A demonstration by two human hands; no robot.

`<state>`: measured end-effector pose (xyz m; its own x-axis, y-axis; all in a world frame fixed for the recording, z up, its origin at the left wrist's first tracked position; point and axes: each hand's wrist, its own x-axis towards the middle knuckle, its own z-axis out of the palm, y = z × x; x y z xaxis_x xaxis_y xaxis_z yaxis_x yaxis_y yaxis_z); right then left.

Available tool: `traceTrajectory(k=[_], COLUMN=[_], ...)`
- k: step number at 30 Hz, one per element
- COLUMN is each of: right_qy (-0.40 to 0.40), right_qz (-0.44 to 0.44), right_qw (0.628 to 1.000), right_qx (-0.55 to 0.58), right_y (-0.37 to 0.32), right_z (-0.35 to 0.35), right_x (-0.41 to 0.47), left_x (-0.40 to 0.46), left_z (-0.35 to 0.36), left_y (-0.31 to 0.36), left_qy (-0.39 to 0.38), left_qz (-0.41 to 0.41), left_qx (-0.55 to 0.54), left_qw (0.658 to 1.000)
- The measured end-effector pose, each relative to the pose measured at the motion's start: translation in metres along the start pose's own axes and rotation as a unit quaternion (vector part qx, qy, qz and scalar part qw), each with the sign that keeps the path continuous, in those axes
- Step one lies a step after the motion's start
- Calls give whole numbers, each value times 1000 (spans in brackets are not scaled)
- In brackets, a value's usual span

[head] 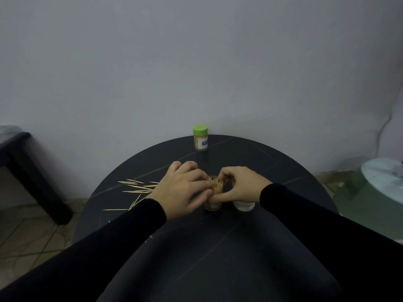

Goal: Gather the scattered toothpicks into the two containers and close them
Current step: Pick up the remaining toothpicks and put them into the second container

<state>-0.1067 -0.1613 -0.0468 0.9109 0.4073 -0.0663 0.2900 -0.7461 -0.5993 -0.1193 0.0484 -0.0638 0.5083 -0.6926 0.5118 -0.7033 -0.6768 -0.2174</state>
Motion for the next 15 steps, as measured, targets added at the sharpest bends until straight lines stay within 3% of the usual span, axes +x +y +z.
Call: traceTrajectory(k=[8,12,15], right_qy=[1,-3,-16], right_qz=[-8,3,8], right_qw=[1000,1000,1000], right_qx=[5,5,-2], right_y=[3,1,0], right_z=[1,1,0], right_x=[0,2,3], left_x=[3,4,-6], left_z=[-1,-9,-5], left_y=[6,0,-7], left_qy=[-43,-4,-81], left_qz=[-63,-203,-288], left_qx=[-45,-100,-84], left_qw=[996,974,950])
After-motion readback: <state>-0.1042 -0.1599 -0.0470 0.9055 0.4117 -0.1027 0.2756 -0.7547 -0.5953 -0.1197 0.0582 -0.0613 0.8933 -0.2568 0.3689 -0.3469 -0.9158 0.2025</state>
